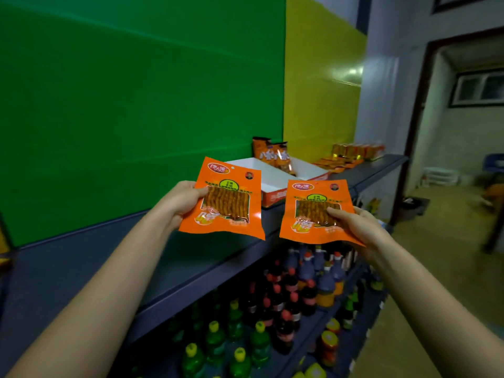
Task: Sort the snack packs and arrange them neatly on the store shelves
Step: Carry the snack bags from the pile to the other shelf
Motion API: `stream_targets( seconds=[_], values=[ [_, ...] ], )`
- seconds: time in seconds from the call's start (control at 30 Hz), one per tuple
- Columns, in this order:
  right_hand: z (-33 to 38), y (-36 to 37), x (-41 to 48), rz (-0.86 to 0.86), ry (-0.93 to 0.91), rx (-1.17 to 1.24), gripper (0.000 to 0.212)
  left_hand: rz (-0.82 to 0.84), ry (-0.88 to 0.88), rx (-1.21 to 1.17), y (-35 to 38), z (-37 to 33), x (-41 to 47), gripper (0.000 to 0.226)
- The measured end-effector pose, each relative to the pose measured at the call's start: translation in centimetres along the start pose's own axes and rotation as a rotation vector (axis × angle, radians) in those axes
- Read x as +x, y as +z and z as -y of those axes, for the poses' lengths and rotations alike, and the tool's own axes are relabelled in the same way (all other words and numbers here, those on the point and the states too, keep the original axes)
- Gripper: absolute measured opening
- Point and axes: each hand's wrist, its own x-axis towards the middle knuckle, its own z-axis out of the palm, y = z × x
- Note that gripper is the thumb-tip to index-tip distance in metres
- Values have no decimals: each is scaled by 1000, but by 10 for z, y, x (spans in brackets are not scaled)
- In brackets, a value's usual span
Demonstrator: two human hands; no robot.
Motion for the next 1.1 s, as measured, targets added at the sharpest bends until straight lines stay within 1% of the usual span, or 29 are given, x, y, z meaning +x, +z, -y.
stream_targets(
  seconds=[0.07,0.27,0.4,0.53,0.7,0.77,0.87,1.03,1.1],
  values=[
    [3,-31,12,-35,-2,4,13,31,3,-12,36,-2,14,16],
    [3,-111,46,-136,-28,-12,33,84,28,-74,135,-13,53,17],
    [5,-155,73,-180,-35,5,26,136,55,-99,200,-20,85,16],
    [13,-194,110,-235,-47,-17,18,152,145,-146,259,-24,126,24],
    [28,-236,177,-309,-57,-35,24,190,158,-218,322,-38,178,23],
    [33,-252,202,-328,-75,-55,23,195,167,-241,346,-42,199,23],
    [39,-276,236,-323,-78,-94,18,187,173,-249,378,-46,229,19],
    [34,-316,290,-288,-50,-69,19,158,160,-221,427,-51,261,22],
    [31,-333,314,-265,-40,-47,21,132,164,-189,444,-53,271,20]
  ],
)
